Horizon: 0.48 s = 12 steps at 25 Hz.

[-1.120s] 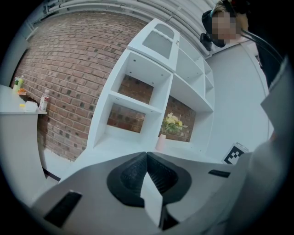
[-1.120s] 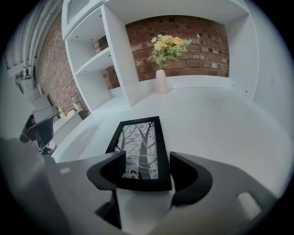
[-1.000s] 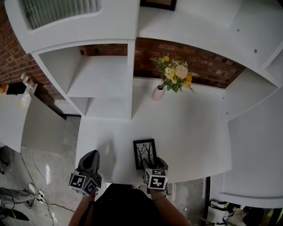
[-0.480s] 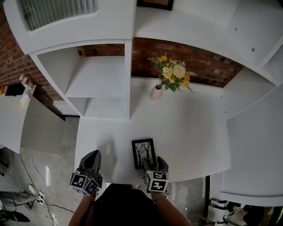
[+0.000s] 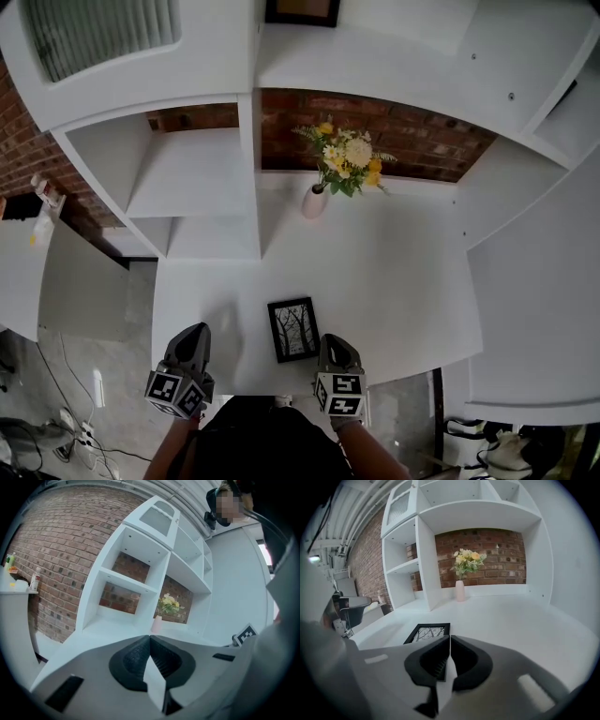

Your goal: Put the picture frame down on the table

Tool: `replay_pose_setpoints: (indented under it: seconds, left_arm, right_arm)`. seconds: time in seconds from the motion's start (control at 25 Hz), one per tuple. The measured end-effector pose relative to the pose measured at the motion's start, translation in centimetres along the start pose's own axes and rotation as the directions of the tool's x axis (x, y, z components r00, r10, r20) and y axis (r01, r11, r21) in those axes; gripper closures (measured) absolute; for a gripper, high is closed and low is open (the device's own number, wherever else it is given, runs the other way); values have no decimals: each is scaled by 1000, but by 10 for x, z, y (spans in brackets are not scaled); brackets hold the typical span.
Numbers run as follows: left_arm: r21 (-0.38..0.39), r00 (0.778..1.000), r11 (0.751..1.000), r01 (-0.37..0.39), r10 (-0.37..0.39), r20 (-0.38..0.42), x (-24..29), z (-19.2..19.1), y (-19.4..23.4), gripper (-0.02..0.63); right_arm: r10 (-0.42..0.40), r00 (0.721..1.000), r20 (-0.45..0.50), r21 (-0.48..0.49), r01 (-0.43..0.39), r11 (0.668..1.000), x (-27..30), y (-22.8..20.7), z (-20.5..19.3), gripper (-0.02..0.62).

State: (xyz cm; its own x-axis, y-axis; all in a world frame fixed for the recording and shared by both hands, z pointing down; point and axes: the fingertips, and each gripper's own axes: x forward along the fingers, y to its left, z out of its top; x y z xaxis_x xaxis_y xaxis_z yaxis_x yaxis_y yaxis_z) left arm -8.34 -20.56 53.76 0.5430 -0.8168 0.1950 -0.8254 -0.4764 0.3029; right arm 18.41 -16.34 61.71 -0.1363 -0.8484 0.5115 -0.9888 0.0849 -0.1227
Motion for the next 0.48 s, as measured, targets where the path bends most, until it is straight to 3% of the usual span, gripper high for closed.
replay_pose_setpoints:
  seconds: [0.04,0.48]
  left_arm:
    - [3,1000,1000,6,-6,0,2,1,-2,615]
    - [29,997,998,63,-65,47,16,21,-16,615]
  right_arm:
    - [5,1000,15,-2,-5,1000,-3,-2,3,591]
    - [81,969,232,-25,-77,997,-35,-3,63,594]
